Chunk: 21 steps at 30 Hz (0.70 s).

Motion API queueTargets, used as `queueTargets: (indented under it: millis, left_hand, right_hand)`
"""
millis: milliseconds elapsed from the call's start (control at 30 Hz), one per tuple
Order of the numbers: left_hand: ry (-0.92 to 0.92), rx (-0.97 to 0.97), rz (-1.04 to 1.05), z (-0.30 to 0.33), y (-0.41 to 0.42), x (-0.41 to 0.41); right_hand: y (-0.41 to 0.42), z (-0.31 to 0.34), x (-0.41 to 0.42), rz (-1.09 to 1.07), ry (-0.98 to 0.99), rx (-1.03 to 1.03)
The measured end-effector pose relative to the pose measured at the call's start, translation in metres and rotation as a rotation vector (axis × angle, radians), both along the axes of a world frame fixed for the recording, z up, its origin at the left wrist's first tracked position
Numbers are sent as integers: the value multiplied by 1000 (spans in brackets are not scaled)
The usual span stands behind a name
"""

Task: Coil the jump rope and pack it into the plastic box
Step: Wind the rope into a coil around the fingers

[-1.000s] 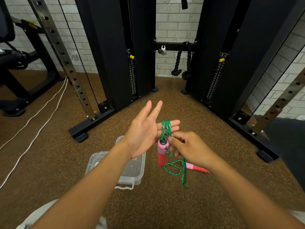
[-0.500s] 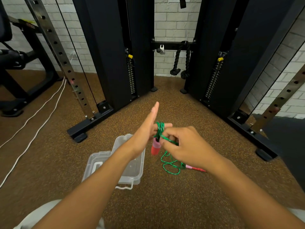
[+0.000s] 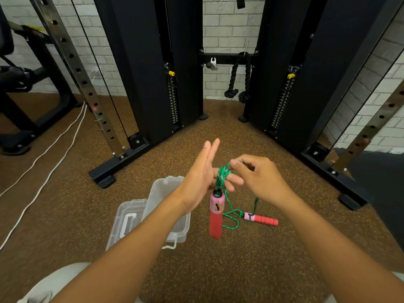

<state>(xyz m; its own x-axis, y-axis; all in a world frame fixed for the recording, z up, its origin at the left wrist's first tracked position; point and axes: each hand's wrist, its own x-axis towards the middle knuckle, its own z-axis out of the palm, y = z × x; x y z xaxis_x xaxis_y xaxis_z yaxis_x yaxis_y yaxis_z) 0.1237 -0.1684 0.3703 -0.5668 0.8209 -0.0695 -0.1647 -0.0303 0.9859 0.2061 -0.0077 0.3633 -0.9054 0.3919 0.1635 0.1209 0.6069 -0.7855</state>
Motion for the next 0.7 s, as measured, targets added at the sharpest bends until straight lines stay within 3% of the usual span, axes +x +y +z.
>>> queueTargets:
  millis: [300,500,700]
  left_hand:
    - [-152,114,107,3,-3,-8]
    - [-167,114,86,-6,-3,-13]
    - [-55,10,109,-8,-1,-14]
  right_hand:
    - [-16,-16,3,182,-264,-5]
    - [-25,-3,7,248,-279,160]
    - [-25,15,12,263,-184,151]
